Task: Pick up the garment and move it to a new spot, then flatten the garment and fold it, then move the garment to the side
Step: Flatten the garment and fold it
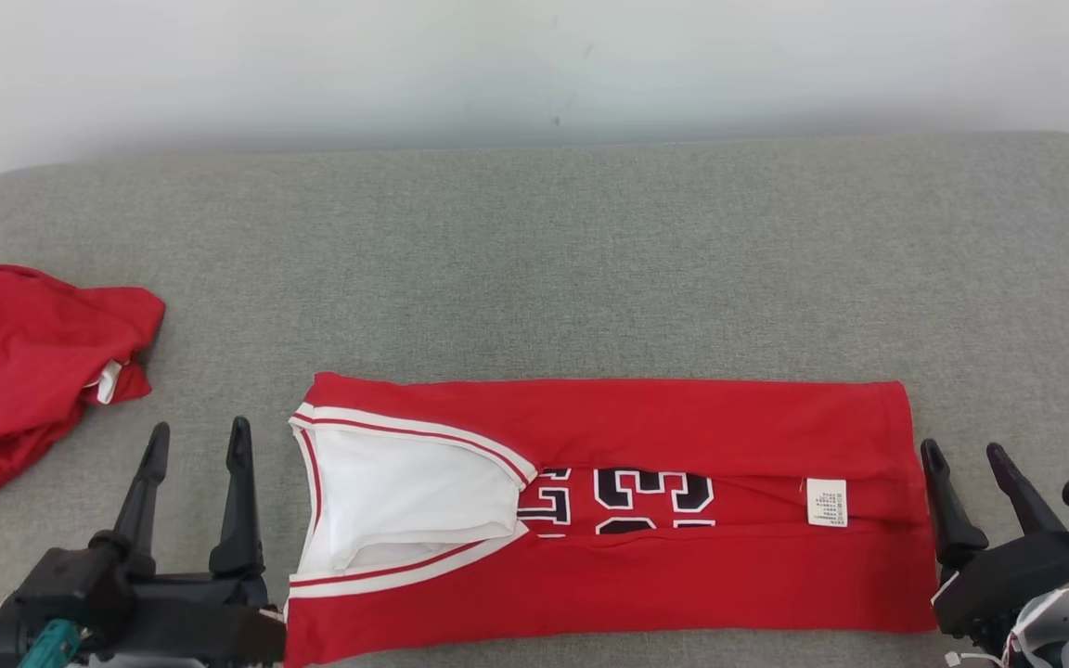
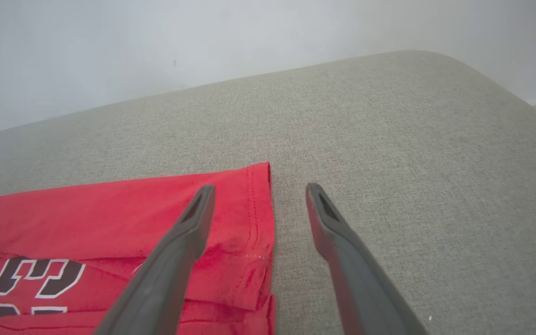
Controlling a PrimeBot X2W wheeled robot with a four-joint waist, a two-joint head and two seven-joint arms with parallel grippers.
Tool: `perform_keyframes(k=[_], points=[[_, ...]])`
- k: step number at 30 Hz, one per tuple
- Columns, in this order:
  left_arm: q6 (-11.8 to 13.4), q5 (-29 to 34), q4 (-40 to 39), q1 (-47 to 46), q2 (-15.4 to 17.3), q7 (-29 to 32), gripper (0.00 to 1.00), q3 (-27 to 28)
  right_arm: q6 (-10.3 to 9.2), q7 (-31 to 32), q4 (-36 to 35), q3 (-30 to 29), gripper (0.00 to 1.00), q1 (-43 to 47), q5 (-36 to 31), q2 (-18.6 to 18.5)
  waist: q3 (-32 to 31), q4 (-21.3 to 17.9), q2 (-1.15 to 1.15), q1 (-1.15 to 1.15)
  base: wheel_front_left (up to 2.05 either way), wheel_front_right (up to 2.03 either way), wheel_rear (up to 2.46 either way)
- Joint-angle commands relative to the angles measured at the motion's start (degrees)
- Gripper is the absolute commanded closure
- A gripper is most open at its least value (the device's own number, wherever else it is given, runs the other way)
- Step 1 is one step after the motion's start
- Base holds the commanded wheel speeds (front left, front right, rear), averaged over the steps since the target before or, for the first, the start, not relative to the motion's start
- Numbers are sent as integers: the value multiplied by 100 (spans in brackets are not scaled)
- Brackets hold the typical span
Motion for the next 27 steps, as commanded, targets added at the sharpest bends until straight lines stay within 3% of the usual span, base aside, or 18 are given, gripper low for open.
perform_keyframes(k=[1,6,18,19,20,21,27], points=[[-7,181,-26,121,-38,-18,0,78,6,59,120,-32,0,-74,-90,25,-6,31,0,0,0,0,0],[-59,656,-27,228,-218,-19,0,336,6,212,585,-74,0,-309,-227,133,39,111,0,0,0,0,0],[-482,1185,226,459,-783,-19,0,886,6,406,1865,34,0,-597,-209,296,14,349,0,0,0,0,0],[-517,1221,240,466,-819,-19,0,932,6,400,1944,63,15,-587,-167,318,-4,355,0,0,0,0,0],[-530,1264,247,472,-855,-19,0,975,6,387,1999,101,70,-579,-146,327,-18,359,0,0,0,0,0],[-570,1296,254,479,-891,-19,0,1020,6,374,2052,135,100,-582,-113,344,-33,362,0,0,0,0,0],[-719,1469,298,565,-1053,-19,0,1255,6,114,2177,256,100,-726,61,303,-96,340,0,0,0,0,0]])
